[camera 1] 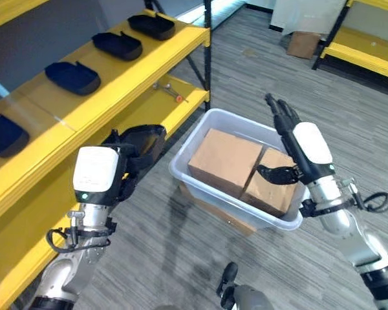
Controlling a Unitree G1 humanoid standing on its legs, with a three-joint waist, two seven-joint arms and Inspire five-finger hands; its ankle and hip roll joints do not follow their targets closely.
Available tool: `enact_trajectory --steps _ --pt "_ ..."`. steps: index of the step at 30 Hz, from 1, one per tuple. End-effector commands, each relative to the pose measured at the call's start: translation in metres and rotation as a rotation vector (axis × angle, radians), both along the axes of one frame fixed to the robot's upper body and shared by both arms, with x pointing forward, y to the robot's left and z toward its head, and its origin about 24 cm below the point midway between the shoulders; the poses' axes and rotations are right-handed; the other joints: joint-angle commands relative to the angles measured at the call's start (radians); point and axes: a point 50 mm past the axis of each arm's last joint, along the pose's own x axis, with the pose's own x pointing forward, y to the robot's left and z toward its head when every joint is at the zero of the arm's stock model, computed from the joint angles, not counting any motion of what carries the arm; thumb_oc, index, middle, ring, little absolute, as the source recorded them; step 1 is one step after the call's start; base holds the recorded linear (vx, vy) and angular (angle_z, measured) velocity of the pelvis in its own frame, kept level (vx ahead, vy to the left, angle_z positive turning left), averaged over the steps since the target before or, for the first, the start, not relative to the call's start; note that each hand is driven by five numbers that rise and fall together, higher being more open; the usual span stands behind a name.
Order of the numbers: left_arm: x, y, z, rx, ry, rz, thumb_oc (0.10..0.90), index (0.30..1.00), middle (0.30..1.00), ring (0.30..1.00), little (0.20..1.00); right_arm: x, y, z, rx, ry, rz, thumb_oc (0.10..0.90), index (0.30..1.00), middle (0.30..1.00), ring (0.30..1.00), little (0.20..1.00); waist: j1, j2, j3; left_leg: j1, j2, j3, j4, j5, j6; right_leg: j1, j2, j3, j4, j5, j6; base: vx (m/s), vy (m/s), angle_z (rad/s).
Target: Move parts from the plastic box to the shelf.
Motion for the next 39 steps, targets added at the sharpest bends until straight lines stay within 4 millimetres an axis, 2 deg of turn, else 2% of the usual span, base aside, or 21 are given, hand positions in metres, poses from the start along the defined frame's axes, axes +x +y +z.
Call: enact_trajectory --steps 1,3,6,7,13,14,18,20,23,24,26,28,29,30,31,32,34,35,37,39 --pt "-0.010 -0.001 0.053 -0.004 -0.307 -0.040 0.400 0.300 0.300 0.300 0.300 -0.010 0.006 0.031 0.091 -0.179 0.075 0.900 1.000 1.000 1.000 1.000 0.004 0.019 -0.168 -0.034 0.028 -0.024 -0.063 0.027 0.005 0.098 -0.071 0.065 -0.023 -0.003 0.232 0.06 0.216 0.53" --pt "-0.011 -0.001 0.055 -0.007 -0.320 -0.046 0.400 0.300 0.300 0.300 0.300 -0.013 0.003 0.030 0.107 -0.178 0.060 0.900 1.000 1.000 1.000 1.000 0.016 0.019 -0.173 -0.020 0.003 -0.033 -0.124 0.043 0.009 0.108 -0.097 0.040 -0.029 0.023 0.250 0.03 0.251 0.24" --pt "-0.015 0.000 0.058 -0.011 -0.351 -0.042 0.400 0.300 0.300 0.300 0.300 -0.015 0.003 0.028 0.135 -0.179 0.053 0.900 1.000 1.000 1.000 1.000 0.029 0.014 -0.171 -0.037 -0.020 -0.046 -0.127 0.033 0.023 0.119 -0.123 0.021 -0.039 0.054 0.270 0.00 0.190 0.27" --pt "-0.018 0.003 0.059 -0.007 -0.369 -0.021 0.400 0.300 0.300 0.300 0.300 -0.015 0.008 0.028 0.136 -0.186 0.065 0.900 1.000 1.000 1.000 1.000 0.044 0.005 -0.171 -0.044 -0.051 -0.062 -0.127 0.016 0.041 0.130 -0.154 0.004 -0.054 0.089 0.297 0.00 0.289 0.56" --pt "-0.026 0.008 0.065 0.014 -0.424 0.014 0.400 0.300 0.300 0.300 0.300 -0.013 0.021 0.026 0.119 -0.187 0.094 0.900 1.000 1.000 1.000 1.000 0.086 -0.028 -0.166 -0.053 -0.139 -0.110 -0.128 -0.019 0.093 0.158 -0.227 -0.019 -0.053 0.147 0.344 -0.01 0.248 0.37" --pt "-0.028 0.008 0.068 0.020 -0.441 0.020 0.400 0.300 0.300 0.300 0.300 -0.011 0.022 0.024 0.106 -0.182 0.083 0.900 1.000 1.000 1.000 1.000 0.097 -0.040 -0.167 -0.056 -0.167 -0.132 -0.128 -0.026 0.109 0.169 -0.253 -0.027 -0.053 0.179 0.362 -0.01 0.296 0.77" --pt "-0.031 0.010 0.071 0.031 -0.472 0.034 0.400 0.300 0.300 0.300 0.300 -0.010 0.024 0.019 0.100 -0.170 0.062 0.900 1.000 1.000 1.000 1.000 0.113 -0.055 -0.169 -0.061 -0.213 -0.156 -0.128 -0.033 0.130 0.178 -0.294 -0.033 -0.052 0.223 0.375 -0.01 0.222 0.36" --pt "-0.032 0.011 0.072 0.032 -0.481 0.042 0.400 0.300 0.300 0.300 0.300 -0.010 0.023 0.017 0.103 -0.164 0.052 0.900 1.000 1.000 1.000 1.000 0.118 -0.058 -0.169 -0.062 -0.221 -0.160 -0.128 -0.034 0.135 0.179 -0.302 -0.035 -0.049 0.222 0.376 0.00 0.155 0.18" --pt "-0.032 0.013 0.074 0.028 -0.494 0.058 0.400 0.300 0.300 0.300 0.300 -0.010 0.026 0.009 0.094 -0.139 0.039 0.900 1.000 1.000 1.000 1.000 0.108 -0.062 -0.158 -0.048 -0.238 -0.182 -0.128 -0.042 0.154 0.161 -0.319 0.026 0.010 0.235 0.374 0.00 0.180 0.19" --pt "-0.032 0.014 0.074 0.028 -0.494 0.062 0.400 0.300 0.300 0.300 0.300 -0.010 0.026 0.008 0.084 -0.135 0.035 0.900 1.000 1.000 1.000 1.000 0.089 -0.066 -0.147 -0.050 -0.247 -0.182 -0.128 -0.029 0.163 0.136 -0.309 0.089 0.024 0.247 0.358 -0.03 0.138 0.16" --pt "-0.030 0.015 0.072 0.024 -0.479 0.068 0.400 0.300 0.300 0.300 0.300 -0.010 0.026 0.005 0.073 -0.121 0.036 0.900 1.000 1.000 1.000 1.000 0.067 -0.067 -0.142 -0.046 -0.250 -0.196 -0.128 -0.026 0.170 0.086 -0.248 0.250 0.036 0.210 0.339 -0.02 0.129 0.40" --pt "-0.028 0.017 0.067 0.018 -0.451 0.077 0.400 0.300 0.300 0.300 0.300 -0.012 0.025 0.001 0.075 -0.095 0.044 0.900 1.000 1.000 1.000 1.000 0.049 -0.065 -0.142 -0.050 -0.245 -0.203 -0.128 -0.012 0.177 0.045 -0.118 0.382 0.073 0.093 0.282 0.02 0.087 0.19" --pt "-0.027 0.019 0.061 0.012 -0.412 0.088 0.400 0.300 0.300 0.300 0.300 -0.015 0.021 -0.003 0.077 -0.070 0.044 0.900 1.000 1.000 1.000 1.000 0.030 -0.070 -0.147 -0.052 -0.254 -0.224 -0.128 -0.008 0.183 0.035 -0.001 0.459 0.083 0.021 0.250 0.03 0.038 -0.11" --pt "-0.027 0.019 0.061 0.012 -0.411 0.088 0.400 0.300 0.300 0.300 0.300 -0.016 0.021 -0.003 0.077 -0.070 0.044 0.900 1.000 1.000 1.000 1.000 0.032 -0.070 -0.148 -0.056 -0.253 -0.222 -0.128 -0.003 0.181 0.031 0.000 0.459 0.084 0.024 0.246 0.06 0.044 0.01" --pt "-0.026 0.020 0.057 0.004 -0.385 0.093 0.400 0.300 0.300 0.300 0.300 -0.018 0.018 -0.006 0.084 -0.053 0.047 0.900 1.000 1.000 1.000 1.000 0.018 -0.074 -0.153 -0.060 -0.261 -0.241 -0.128 -0.001 0.183 0.027 0.061 0.509 0.074 0.001 0.234 0.02 0.006 0.12" --pt "-0.026 0.020 0.057 0.004 -0.385 0.093 0.400 0.300 0.300 0.300 0.300 -0.018 0.018 -0.006 0.084 -0.053 0.047 0.900 1.000 1.000 1.000 1.000 0.018 -0.074 -0.153 -0.060 -0.261 -0.241 -0.128 -0.001 0.183 0.027 0.061 0.509 0.074 0.001 0.234 0.03 0.007 0.33" --pt "-0.025 0.019 0.053 -0.009 -0.357 0.087 0.400 0.300 0.300 0.300 0.300 -0.021 0.015 -0.008 0.087 -0.038 0.049 0.900 1.000 1.000 1.000 1.000 0.000 -0.078 -0.164 -0.084 -0.274 -0.272 -0.128 0.015 0.180 0.014 0.136 0.588 0.033 0.006 0.212 -0.01 -0.021 0.46" --pt "-0.022 0.020 0.050 -0.022 -0.343 0.094 0.400 0.300 0.300 0.300 0.300 -0.025 0.012 -0.008 0.087 -0.042 0.050 0.900 1.000 1.000 1.000 1.000 -0.010 -0.083 -0.162 -0.107 -0.284 -0.301 -0.128 0.035 0.172 0.005 0.160 0.654 -0.016 0.032 0.205 0.01 -0.034 0.71" --pt "-0.022 0.017 0.049 -0.022 -0.336 0.078 0.400 0.300 0.300 0.300 0.300 -0.025 0.012 -0.009 0.087 -0.033 0.047 0.900 1.000 1.000 1.000 1.000 -0.011 -0.084 -0.164 -0.099 -0.283 -0.310 -0.128 0.029 0.172 0.026 0.147 0.632 -0.036 0.031 0.209 0.03 -0.054 1.02" --pt "-0.025 0.011 0.045 -0.044 -0.316 0.049 0.400 0.300 0.300 0.300 0.300 -0.026 0.009 -0.007 0.088 -0.040 0.042 0.900 1.000 1.000 1.000 1.000 -0.012 -0.080 -0.188 -0.105 -0.279 -0.295 -0.128 0.036 0.168 0.060 0.154 0.633 -0.102 0.060 0.207 0.07 -0.083 0.16"
